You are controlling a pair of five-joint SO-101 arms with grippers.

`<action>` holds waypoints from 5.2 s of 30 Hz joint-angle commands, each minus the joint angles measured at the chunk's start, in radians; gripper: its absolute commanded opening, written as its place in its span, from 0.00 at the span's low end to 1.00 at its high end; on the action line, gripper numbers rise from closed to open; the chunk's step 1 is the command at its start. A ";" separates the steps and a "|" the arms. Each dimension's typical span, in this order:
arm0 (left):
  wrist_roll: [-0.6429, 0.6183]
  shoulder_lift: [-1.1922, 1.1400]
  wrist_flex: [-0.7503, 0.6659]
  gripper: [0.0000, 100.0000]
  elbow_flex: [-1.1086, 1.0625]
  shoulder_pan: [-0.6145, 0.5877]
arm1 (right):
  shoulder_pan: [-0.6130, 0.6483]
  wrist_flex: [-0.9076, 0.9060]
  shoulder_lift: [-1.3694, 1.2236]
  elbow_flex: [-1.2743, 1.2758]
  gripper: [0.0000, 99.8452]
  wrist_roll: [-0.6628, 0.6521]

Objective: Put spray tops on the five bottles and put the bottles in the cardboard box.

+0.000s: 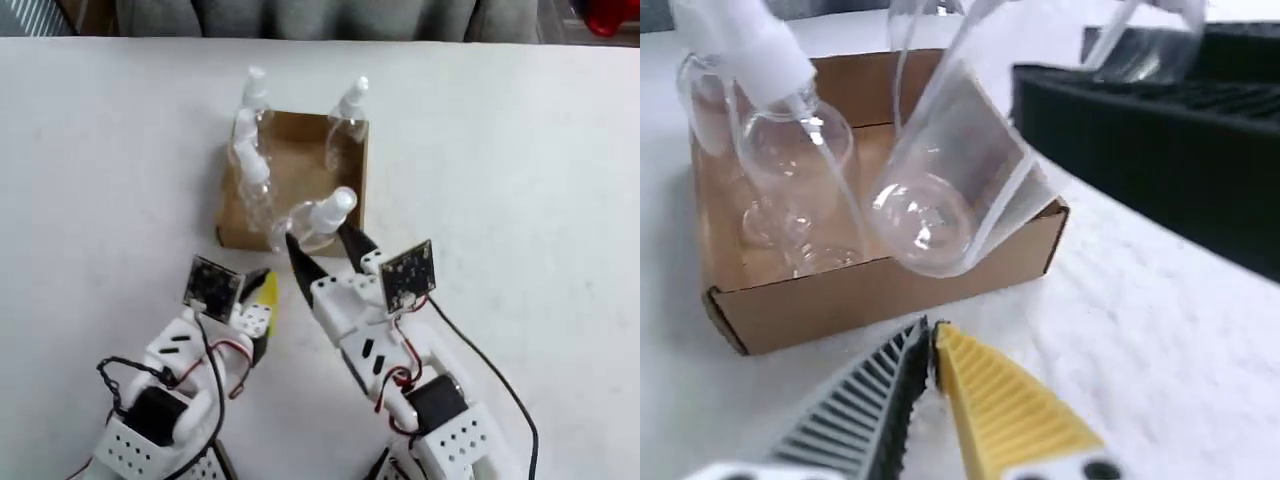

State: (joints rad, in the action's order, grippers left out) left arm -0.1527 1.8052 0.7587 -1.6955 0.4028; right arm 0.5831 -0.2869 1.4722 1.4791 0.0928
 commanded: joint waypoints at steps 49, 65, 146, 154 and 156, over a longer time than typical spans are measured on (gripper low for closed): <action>0.249 0.018 0.264 0.02 0.002 -0.398 | -0.283 0.750 -1.293 -0.446 0.02 -0.106; 0.249 0.018 0.264 0.02 0.002 -0.400 | -0.275 0.742 -1.345 -0.468 0.02 -0.245; 0.249 0.018 0.255 0.02 0.002 -0.397 | -0.255 0.501 -1.346 -0.551 0.13 -0.239; 0.249 0.018 0.255 0.02 0.002 -0.394 | -0.252 0.501 -1.346 -0.551 0.13 -0.239; 0.250 0.018 0.255 0.02 0.002 -0.394 | -0.252 0.501 -1.346 -0.552 0.13 -0.239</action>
State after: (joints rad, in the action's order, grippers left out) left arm 0.0882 1.8052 1.0211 -1.6955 0.0100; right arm 0.3268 0.2194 0.1220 0.9482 -0.1389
